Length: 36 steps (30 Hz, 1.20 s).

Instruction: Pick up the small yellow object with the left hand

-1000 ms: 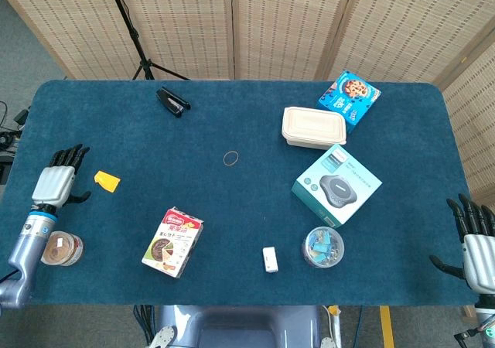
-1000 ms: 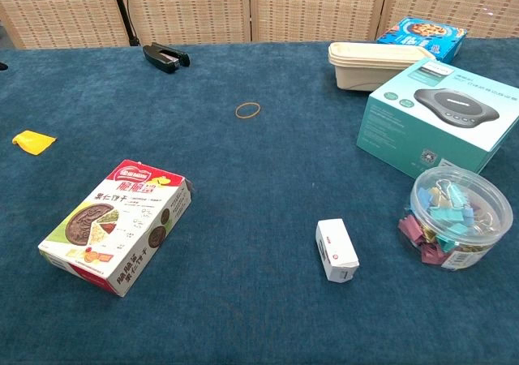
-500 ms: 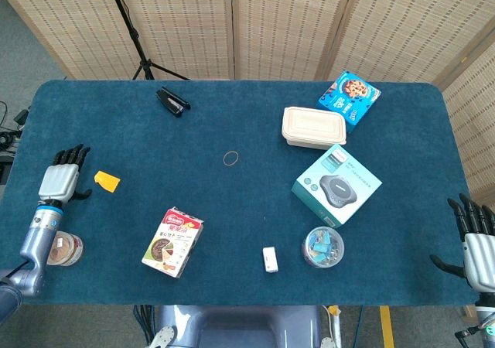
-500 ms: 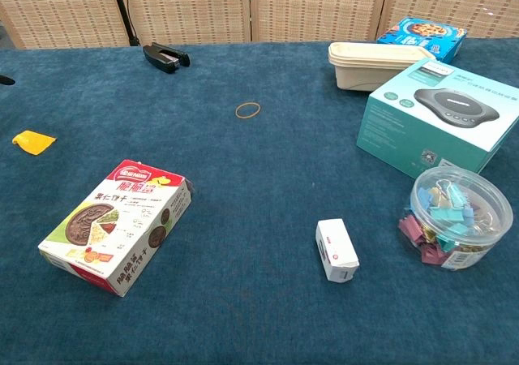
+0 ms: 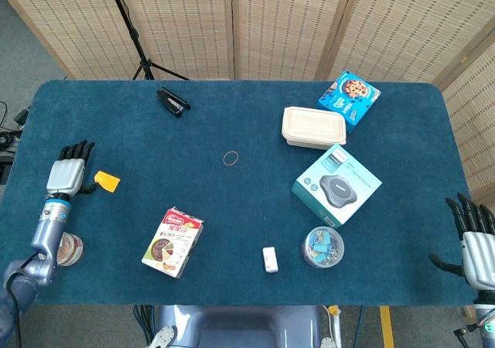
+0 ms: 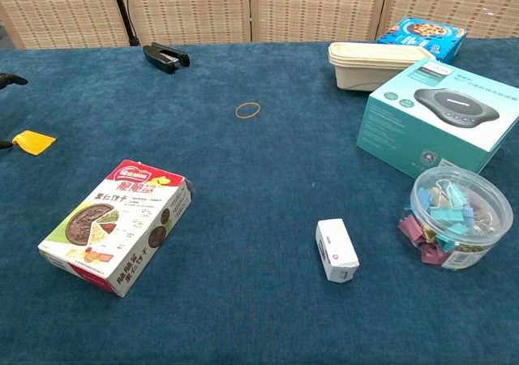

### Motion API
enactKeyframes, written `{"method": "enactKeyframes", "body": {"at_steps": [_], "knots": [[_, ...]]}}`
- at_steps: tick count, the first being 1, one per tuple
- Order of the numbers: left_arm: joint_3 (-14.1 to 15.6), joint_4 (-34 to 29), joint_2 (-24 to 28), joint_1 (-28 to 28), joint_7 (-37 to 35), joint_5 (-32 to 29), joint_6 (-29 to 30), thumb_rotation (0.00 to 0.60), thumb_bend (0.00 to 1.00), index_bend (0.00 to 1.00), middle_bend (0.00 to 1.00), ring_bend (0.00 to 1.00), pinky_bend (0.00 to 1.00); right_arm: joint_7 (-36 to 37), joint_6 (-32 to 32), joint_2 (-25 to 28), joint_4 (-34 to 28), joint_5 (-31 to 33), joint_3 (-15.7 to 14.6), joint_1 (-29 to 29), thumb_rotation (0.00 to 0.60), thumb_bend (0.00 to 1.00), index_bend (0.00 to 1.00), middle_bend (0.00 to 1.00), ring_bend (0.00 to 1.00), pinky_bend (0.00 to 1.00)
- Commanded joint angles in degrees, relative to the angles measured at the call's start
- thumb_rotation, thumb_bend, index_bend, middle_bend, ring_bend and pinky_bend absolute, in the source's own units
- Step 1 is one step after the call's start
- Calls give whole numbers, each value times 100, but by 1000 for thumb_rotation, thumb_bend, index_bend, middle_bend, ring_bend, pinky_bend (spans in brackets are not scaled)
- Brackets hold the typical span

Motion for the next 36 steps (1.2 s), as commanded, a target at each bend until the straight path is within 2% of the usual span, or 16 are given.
{"method": "enactKeyframes", "body": {"at_steps": [1,18,20,24,26,30,36], "knots": [[-10,85,-68,-63,4,-4,-99,600,226,39,0,0,0,-3,0,0,0,0,0,2,600,0,0,0,0,0],[-27,400,-317,-252,-26,22,-269,600,245,122,0,0,0,4,-133,-19,27,90,1,59,600,0,0,0,0,0],[-7,412,-323,-251,-2,44,-264,600,247,168,0,0,0,7,-134,-17,24,97,1,59,600,0,0,0,0,0],[51,397,-278,-218,6,100,-254,600,255,374,0,0,0,63,-139,1,20,90,-5,57,600,0,0,0,0,0],[71,379,-244,-194,10,122,-221,600,264,429,0,0,0,75,-130,8,19,73,-10,55,600,0,0,0,0,0],[98,323,-195,-154,9,149,-174,600,285,472,0,0,0,84,-116,18,4,43,-21,52,600,0,0,0,0,0],[108,280,-179,-139,59,156,-177,600,294,476,0,0,0,105,-99,37,-16,20,-33,44,600,0,0,0,0,0]]}}
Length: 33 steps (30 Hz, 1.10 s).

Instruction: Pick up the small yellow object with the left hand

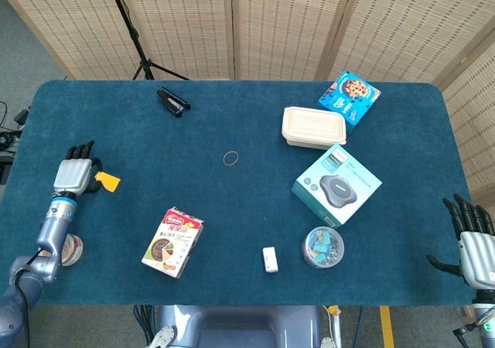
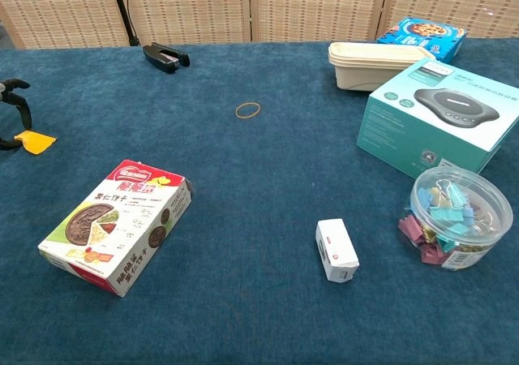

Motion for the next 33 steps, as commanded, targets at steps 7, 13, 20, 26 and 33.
{"method": "enactKeyframes", "body": {"at_steps": [7,13,20,26,33], "knots": [[11,-54,9,-22,90,11,-31,600,425,487,0,0,0,15,14,16,-3,1,-1,-6,600,0,0,0,0,0],[12,-84,8,-32,140,8,-53,600,470,498,0,0,0,22,0,19,-4,12,-2,-1,600,0,0,0,0,0],[0,-88,3,-27,157,-11,-77,600,474,543,0,0,0,32,0,25,-4,16,-2,-1,600,0,0,0,0,0],[-8,-78,-9,-22,171,-27,-106,600,484,614,0,0,0,43,-1,25,-9,20,-2,-2,600,0,0,0,0,0],[-16,-51,-19,-30,191,-36,-126,600,500,647,0,0,0,48,-7,24,-6,21,-4,2,600,0,0,0,0,0]]}}
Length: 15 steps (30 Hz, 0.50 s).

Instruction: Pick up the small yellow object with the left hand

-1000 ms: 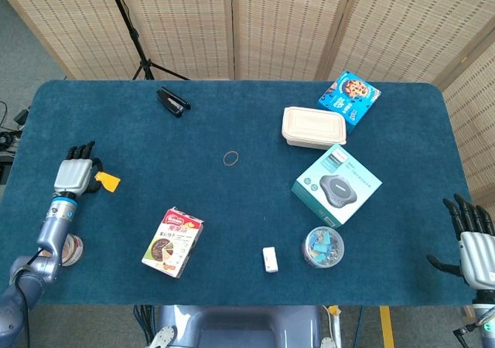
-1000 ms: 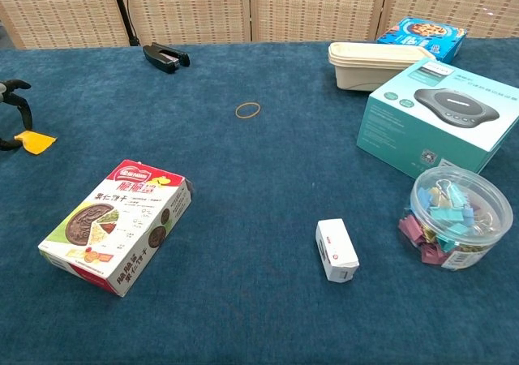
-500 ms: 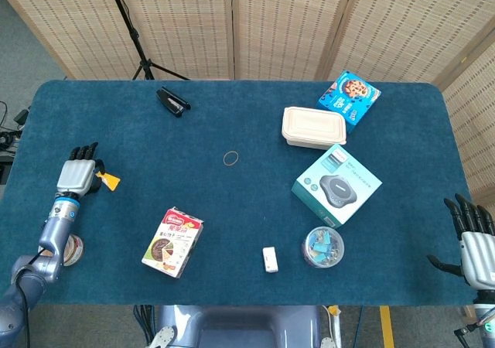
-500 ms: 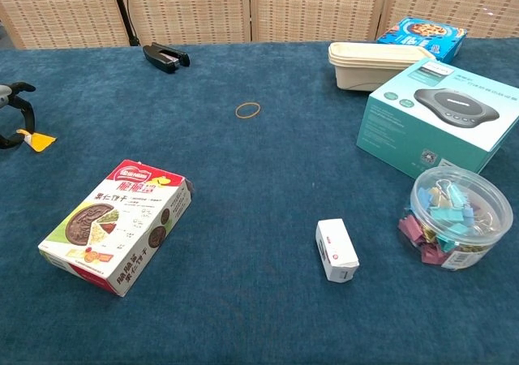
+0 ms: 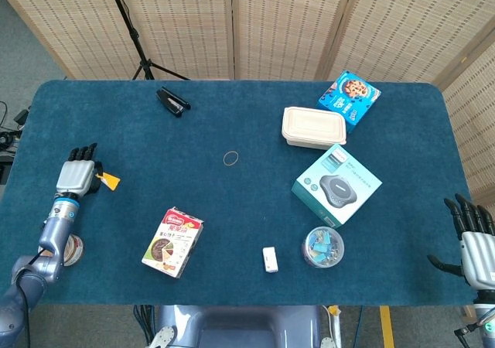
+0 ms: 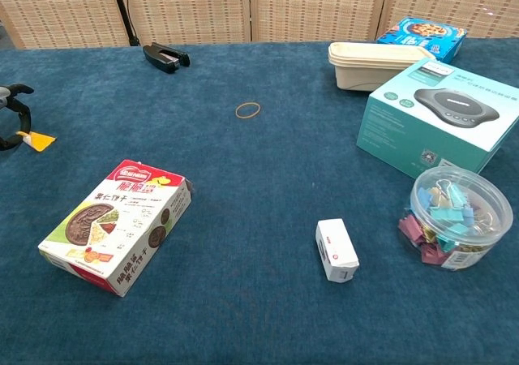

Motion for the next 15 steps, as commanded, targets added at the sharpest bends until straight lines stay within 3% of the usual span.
{"method": "enactKeyframes", "body": {"at_steps": [1,15], "knots": [[-1,2,0,-4,9,2,6,600,502,648,0,0,0,7,-2,1,-1,-1,-2,0,600,0,0,0,0,0],[87,-511,271,31,-108,186,494,600,503,717,0,0,0,56,16,19,-15,-28,-9,-6,600,0,0,0,0,0]]}}
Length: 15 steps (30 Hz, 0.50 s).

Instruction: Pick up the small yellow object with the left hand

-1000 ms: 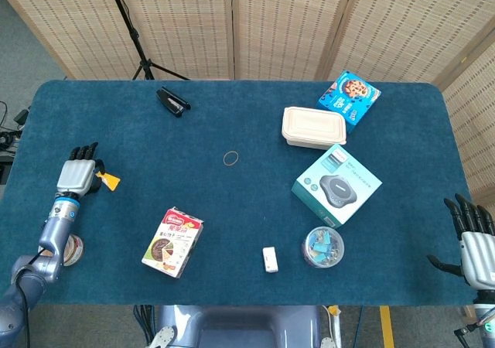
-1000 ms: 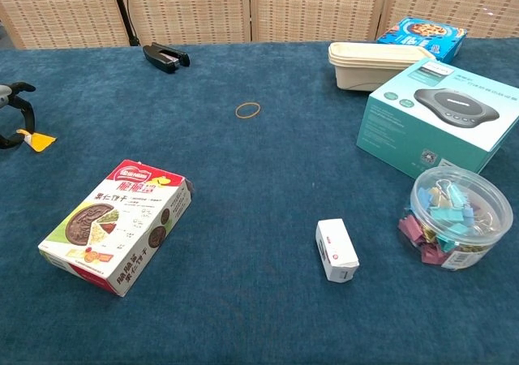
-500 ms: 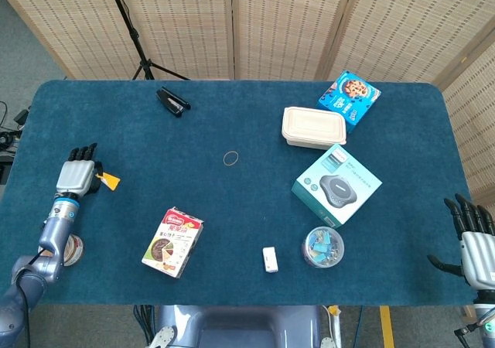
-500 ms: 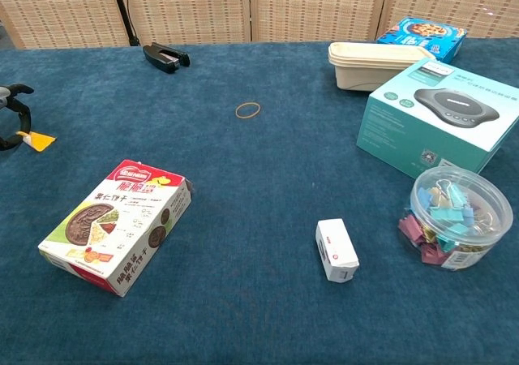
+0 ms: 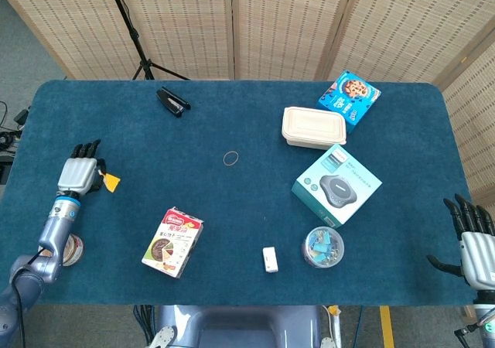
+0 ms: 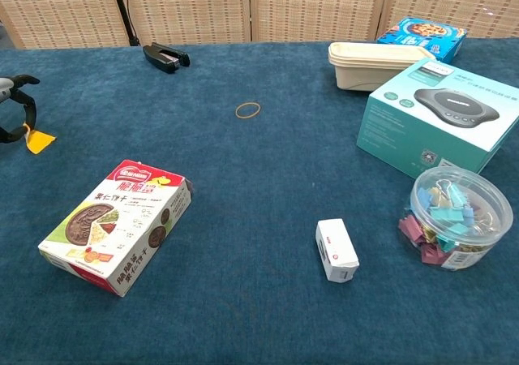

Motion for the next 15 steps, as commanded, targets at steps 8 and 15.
{"method": "enactKeyframes", "body": {"at_steps": [8,15], "knots": [[150,-753,352,78,104,222,460,600,503,730,0,0,0,49,20,20,-11,-14,0,-10,600,0,0,0,0,0],[174,-1554,678,83,416,346,843,600,503,732,0,0,0,114,45,45,-15,-32,2,-22,600,0,0,0,0,0]]}}
